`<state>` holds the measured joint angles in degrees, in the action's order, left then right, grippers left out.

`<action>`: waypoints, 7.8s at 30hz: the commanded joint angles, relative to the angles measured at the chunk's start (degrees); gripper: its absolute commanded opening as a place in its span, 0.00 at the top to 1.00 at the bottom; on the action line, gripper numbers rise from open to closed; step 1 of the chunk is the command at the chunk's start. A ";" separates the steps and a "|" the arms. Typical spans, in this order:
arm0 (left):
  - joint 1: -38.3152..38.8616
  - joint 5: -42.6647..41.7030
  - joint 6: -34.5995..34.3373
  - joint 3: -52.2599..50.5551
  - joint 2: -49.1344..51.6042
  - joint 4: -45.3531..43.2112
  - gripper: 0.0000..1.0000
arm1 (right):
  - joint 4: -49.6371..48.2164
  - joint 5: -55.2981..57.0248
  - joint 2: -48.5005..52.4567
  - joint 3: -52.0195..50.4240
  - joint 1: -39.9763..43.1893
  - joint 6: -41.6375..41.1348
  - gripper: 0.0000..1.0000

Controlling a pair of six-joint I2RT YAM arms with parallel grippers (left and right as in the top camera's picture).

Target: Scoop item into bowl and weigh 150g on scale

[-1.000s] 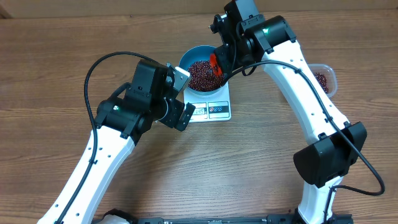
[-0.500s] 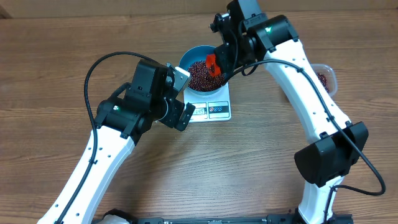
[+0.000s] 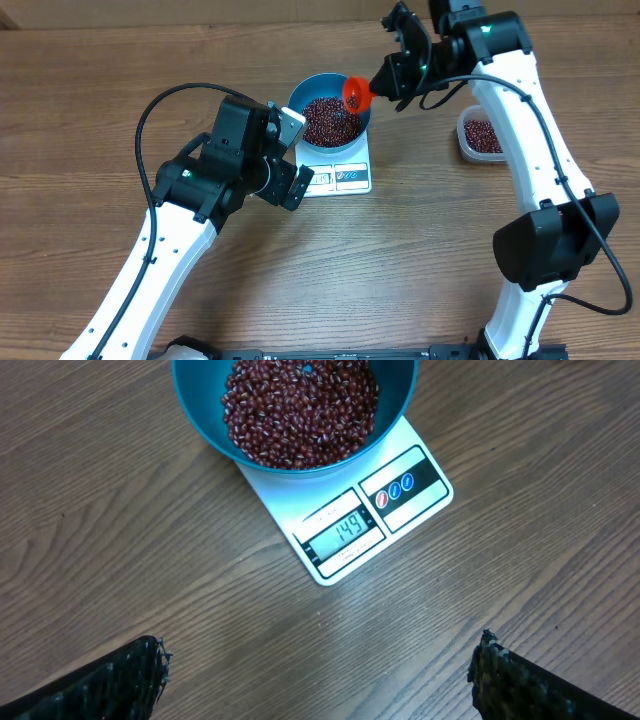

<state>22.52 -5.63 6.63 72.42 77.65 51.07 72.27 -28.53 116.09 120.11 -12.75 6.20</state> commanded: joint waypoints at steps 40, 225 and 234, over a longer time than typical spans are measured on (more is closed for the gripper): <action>0.37 -0.83 1.07 0.07 0.35 -0.11 0.01 | 0.44 1.16 -2.29 1.84 -2.25 1.33 0.96; 0.37 -0.81 1.07 0.07 0.35 -0.11 0.01 | 5.09 21.73 -9.25 -10.60 22.93 -13.94 0.96; 0.37 -0.81 1.07 0.07 0.35 -0.11 0.01 | -4.26 5.14 -9.25 -22.82 30.91 -13.88 0.96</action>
<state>22.52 -5.61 6.63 72.40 77.65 51.07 69.84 -14.35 108.36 99.98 17.19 -7.51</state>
